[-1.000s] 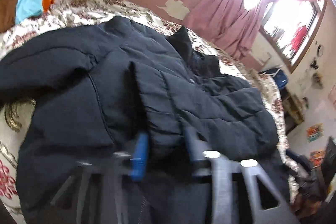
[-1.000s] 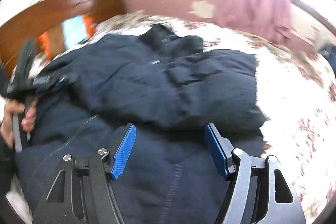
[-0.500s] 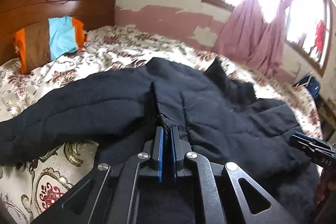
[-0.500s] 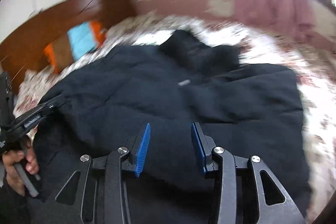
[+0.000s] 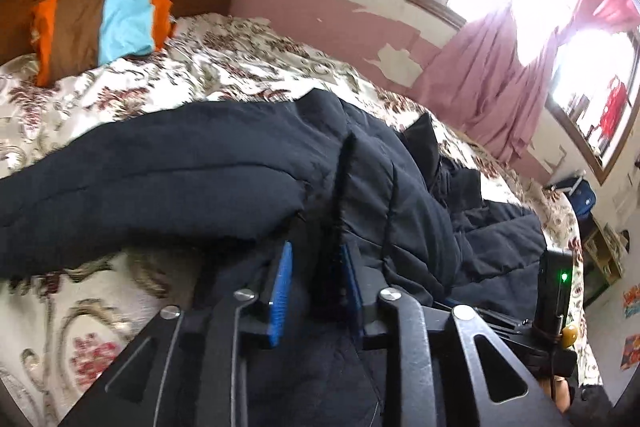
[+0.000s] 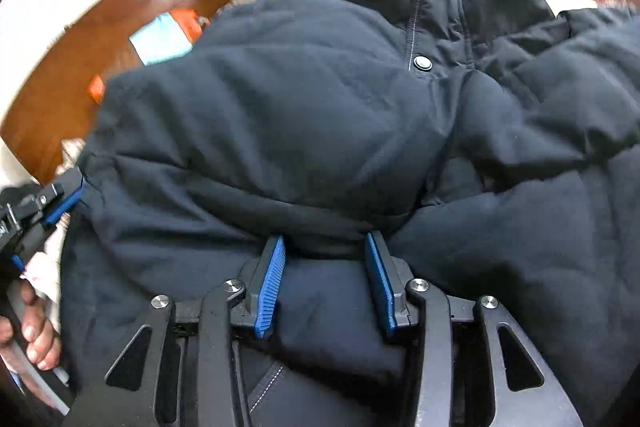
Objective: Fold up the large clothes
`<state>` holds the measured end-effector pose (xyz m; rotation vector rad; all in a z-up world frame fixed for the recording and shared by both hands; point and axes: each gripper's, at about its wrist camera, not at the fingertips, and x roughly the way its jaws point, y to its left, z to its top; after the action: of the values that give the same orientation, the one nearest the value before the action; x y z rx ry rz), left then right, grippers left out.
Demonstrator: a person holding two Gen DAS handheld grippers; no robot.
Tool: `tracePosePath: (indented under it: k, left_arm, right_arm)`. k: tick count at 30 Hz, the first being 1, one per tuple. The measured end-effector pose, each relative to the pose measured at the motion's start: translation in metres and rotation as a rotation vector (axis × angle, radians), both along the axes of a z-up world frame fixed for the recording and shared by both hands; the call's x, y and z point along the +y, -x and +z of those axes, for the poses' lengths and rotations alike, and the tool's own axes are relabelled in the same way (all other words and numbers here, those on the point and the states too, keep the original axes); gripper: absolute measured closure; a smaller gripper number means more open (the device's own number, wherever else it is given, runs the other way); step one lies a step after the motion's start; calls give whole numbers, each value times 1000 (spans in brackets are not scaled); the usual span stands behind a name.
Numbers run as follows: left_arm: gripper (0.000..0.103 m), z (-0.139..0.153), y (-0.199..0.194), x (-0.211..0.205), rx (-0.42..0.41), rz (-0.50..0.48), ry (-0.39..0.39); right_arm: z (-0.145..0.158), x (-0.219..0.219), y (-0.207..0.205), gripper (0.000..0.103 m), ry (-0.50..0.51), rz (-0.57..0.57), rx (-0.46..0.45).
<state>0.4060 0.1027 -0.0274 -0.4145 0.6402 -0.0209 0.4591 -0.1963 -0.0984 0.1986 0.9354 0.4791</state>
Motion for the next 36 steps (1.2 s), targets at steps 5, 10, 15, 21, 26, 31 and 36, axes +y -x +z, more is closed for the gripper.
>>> tracePosePath:
  k: [5,10,15,21,26,31,36]
  left_arm:
    - [12,14,38,41,-63,109,157]
    - [11,21,83,97,-36,244,276]
    - [10,-5,123,154,0,343,357]
    - [10,-68,132,230,-14,509,641]
    - [11,-95,111,248,43,546,724]
    - [30,-102,88,255,62,551,700]
    - [92,-114,85,265,98,588,702]
  right_arm:
    - [-4,-10,3,43,-134,18,-16]
    - [-2,-17,16,36,-182,11,-67]
    - [13,-27,38,15,-122,-51,-161]
    - [40,-22,38,13,55,-113,-216]
    - [69,7,33,13,210,-98,-285]
    - [85,53,14,13,232,-41,-294]
    - [85,90,5,13,265,-71,-337]
